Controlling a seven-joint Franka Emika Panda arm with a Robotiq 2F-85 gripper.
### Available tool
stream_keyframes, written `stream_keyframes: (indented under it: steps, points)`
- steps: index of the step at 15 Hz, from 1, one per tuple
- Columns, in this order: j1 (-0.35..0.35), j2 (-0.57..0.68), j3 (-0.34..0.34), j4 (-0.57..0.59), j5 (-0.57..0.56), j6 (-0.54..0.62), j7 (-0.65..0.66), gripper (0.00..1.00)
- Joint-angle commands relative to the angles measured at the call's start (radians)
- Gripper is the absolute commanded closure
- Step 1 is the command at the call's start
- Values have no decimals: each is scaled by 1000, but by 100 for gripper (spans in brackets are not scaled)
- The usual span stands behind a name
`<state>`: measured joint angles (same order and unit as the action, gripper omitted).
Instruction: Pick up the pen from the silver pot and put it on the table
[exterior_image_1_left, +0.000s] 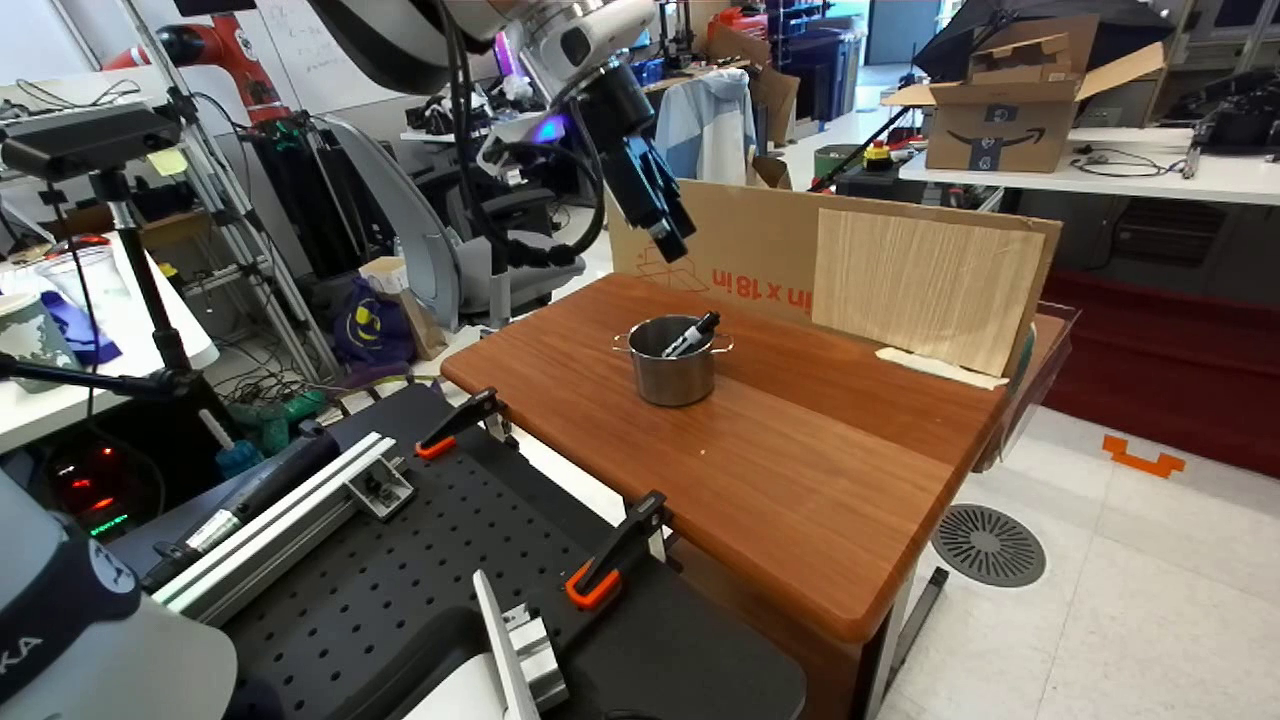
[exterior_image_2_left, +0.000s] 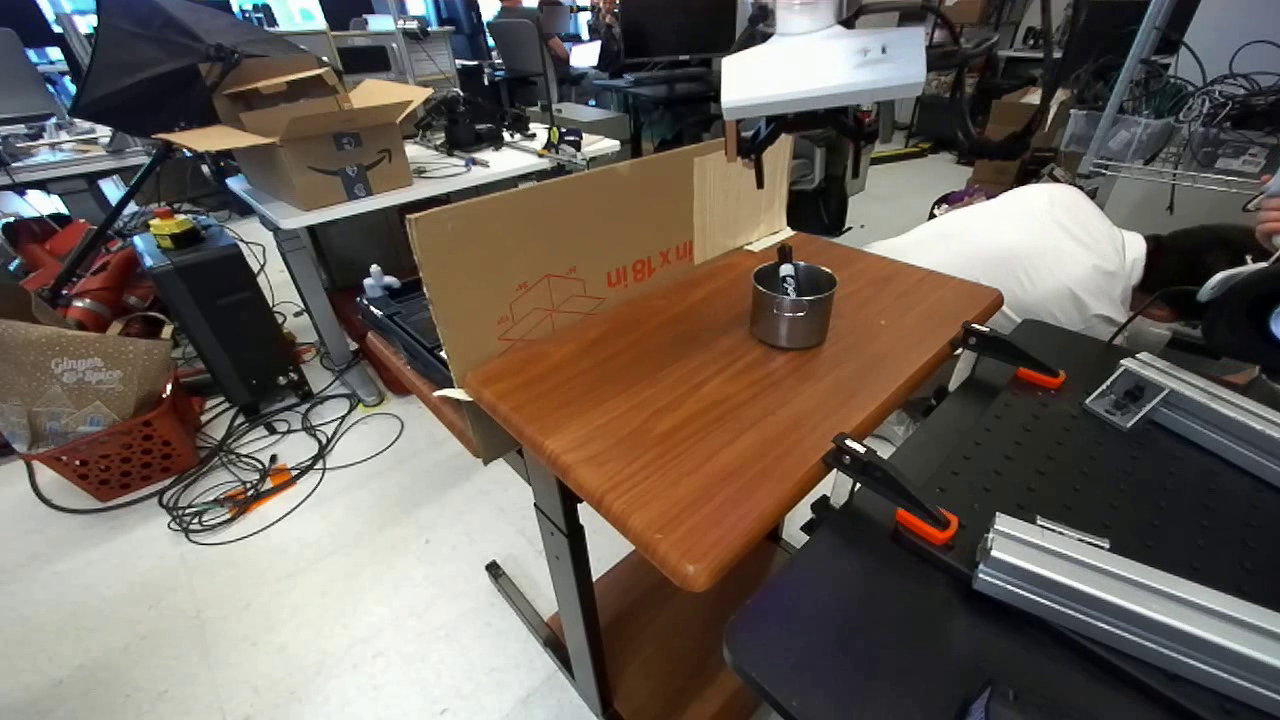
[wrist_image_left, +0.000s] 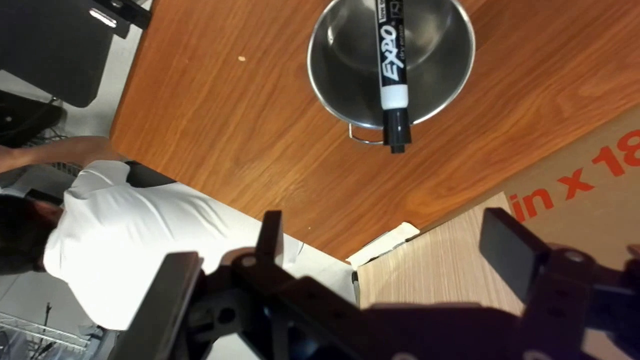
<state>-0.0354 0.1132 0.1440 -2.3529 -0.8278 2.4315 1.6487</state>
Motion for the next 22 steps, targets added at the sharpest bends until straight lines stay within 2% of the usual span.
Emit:
stream_keyframes:
  steps: [1,8,11,20,22]
  points:
    - [60,83,-68,45,-91,73,106,0]
    - [128,187,-120,91,-200,189,283,0]
    - [105,207,-101,88,-229,204,325,0]
    - [96,211,-119,63,-230,193,335,0]
    - [116,210,-147,58,-221,196,327,0]
